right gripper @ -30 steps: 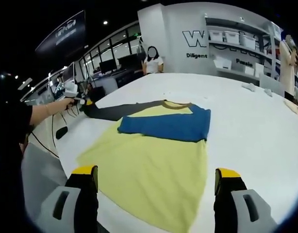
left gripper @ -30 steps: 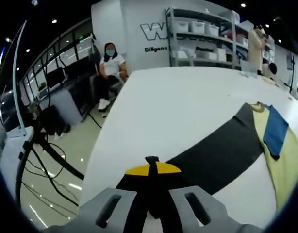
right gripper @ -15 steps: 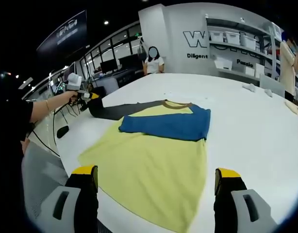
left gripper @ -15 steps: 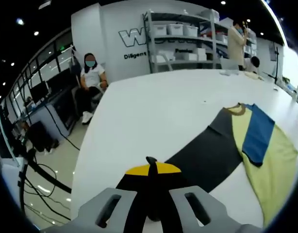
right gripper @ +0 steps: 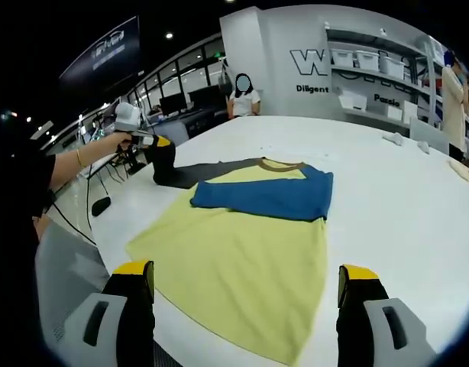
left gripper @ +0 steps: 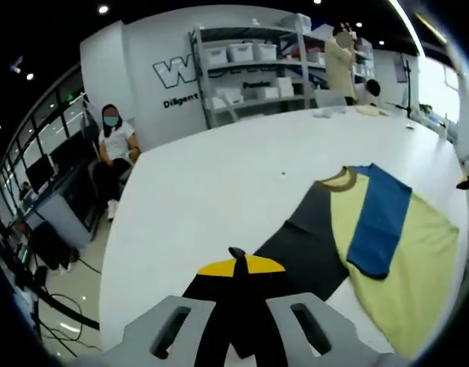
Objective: Fold the garment on the visible template until the final outline fits inside the template.
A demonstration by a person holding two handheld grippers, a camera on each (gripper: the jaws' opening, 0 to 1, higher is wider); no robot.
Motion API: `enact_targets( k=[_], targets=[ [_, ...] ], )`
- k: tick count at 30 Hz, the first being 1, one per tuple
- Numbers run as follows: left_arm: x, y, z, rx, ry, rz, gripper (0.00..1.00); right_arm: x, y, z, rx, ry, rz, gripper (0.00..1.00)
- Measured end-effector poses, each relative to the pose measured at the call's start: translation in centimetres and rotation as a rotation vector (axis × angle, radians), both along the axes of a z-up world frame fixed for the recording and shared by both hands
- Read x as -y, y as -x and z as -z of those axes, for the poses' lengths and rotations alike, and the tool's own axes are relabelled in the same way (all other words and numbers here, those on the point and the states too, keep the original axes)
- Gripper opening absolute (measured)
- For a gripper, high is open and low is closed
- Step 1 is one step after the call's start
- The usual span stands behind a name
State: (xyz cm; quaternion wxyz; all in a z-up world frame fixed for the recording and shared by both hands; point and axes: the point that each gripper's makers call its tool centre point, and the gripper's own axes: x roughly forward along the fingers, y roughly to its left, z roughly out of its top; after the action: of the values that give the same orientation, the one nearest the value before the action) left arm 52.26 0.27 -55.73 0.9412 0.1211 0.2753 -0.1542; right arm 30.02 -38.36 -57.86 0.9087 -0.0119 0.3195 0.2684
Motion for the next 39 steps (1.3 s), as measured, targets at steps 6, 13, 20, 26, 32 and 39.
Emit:
enact_targets(
  k=[6,13,20,26,32,39],
  targets=[
    [3.3,-0.6,-0.9,0.001,0.013,0.068,0.0,0.1,0.4,0.0,-0.003,0.006,-0.002,0.99],
    [6.5,-1.2,-2.1,0.011,0.02,0.128,0.0,0.2,0.6,0.1,-0.007,0.006,-0.002,0.99],
    [10.1,-1.6,-2.6,0.005,0.058,0.176,0.0,0.2,0.7,0.2,-0.005,0.001,0.0,0.99],
    [13.3,-1.7,-3.3,0.002,0.084,0.221,0.0,0.3,0.8,0.1,-0.002,0.003,-0.005,0.99],
    [15.9,-1.6,-3.7,-0.006,0.097,0.267,0.0,0.5,1.1,0.3,-0.009,0.006,-0.006,0.99],
    [18.9,-1.5,-3.9,-0.017,0.108,0.307,0.0,0.5,1.4,0.5,-0.019,0.006,-0.01,0.99]
  ],
)
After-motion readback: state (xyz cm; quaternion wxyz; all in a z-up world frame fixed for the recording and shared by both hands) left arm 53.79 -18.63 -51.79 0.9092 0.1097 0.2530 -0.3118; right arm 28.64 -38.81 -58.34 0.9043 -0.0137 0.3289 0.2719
